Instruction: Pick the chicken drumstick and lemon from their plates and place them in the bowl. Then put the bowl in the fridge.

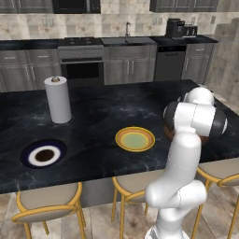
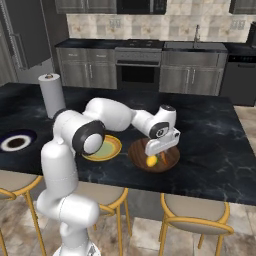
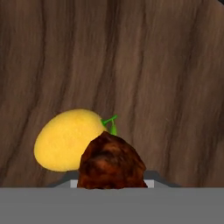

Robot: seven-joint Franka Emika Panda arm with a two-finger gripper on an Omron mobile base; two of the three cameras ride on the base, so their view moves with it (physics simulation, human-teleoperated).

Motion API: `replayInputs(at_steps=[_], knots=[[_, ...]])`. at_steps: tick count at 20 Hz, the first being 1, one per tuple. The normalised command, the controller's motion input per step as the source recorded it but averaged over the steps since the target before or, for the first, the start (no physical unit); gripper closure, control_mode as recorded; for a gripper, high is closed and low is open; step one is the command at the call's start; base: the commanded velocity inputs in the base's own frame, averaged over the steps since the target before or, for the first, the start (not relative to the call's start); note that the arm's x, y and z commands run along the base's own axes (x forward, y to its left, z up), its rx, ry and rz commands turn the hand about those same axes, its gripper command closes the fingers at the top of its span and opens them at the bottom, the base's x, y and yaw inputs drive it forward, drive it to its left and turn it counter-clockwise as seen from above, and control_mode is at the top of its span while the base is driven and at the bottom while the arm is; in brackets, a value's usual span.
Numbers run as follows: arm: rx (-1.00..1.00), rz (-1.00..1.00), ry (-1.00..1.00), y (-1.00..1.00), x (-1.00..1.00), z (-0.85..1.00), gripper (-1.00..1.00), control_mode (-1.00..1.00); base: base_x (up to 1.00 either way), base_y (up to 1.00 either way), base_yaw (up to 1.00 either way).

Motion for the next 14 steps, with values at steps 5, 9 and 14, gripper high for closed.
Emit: replayInputs(at_steps=[5,9,14], knots=[[0.00,0.11,0.02,-0.02,0.06,-0.11,1.00,-1.00,0.00,0.00,0.00],[0.00,0.03,0.04,0.00,0.14,-0.12,1.00,-1.00,0.00,0.00,0.00],[0.00,0.00,0.08,0.00,0.09,-0.07,1.00,-1.00,0.00,0.00,0.00]])
